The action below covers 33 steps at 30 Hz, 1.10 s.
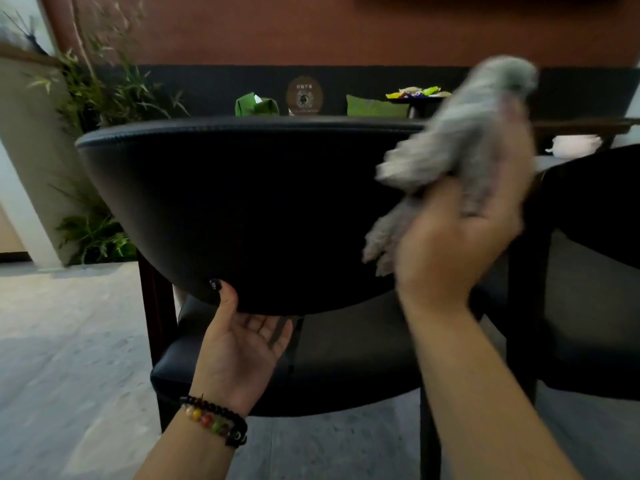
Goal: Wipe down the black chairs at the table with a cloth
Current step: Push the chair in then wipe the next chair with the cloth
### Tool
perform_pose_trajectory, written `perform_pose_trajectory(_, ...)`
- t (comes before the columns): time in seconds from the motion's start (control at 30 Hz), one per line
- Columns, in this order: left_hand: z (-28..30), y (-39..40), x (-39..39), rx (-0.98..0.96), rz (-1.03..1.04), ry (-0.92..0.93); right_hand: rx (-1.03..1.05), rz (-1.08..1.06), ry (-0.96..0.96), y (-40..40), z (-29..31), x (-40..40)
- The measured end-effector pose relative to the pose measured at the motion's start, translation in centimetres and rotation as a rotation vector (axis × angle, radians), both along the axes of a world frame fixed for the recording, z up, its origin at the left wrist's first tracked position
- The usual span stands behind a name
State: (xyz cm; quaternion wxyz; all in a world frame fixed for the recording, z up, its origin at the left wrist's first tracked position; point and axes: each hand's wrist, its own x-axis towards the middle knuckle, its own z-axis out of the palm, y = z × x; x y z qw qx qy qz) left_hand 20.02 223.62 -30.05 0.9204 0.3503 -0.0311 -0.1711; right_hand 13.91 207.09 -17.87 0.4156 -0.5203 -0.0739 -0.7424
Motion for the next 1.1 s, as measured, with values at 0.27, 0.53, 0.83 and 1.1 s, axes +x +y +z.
perform_pose_trajectory(0.27,1.2,1.6,-1.0,0.236,0.030,-0.013,-0.739,-0.074,0.218,0.1,-11.0,-0.3)
perform_pose_trajectory(0.53,-1.3,6.3,-0.6,0.526,0.298,0.266,-1.058,-0.004,0.812,-3.0,-22.0,2.0)
perform_pose_trajectory(0.83,-2.4,9.5,1.0,0.673,0.446,0.385,-0.853,-0.137,1.039,2.4,-25.3,5.5)
perform_pose_trajectory(1.1,-1.6,11.8,2.5,0.675,0.566,0.431,-1.018,0.077,1.199,16.1,-22.0,11.7)
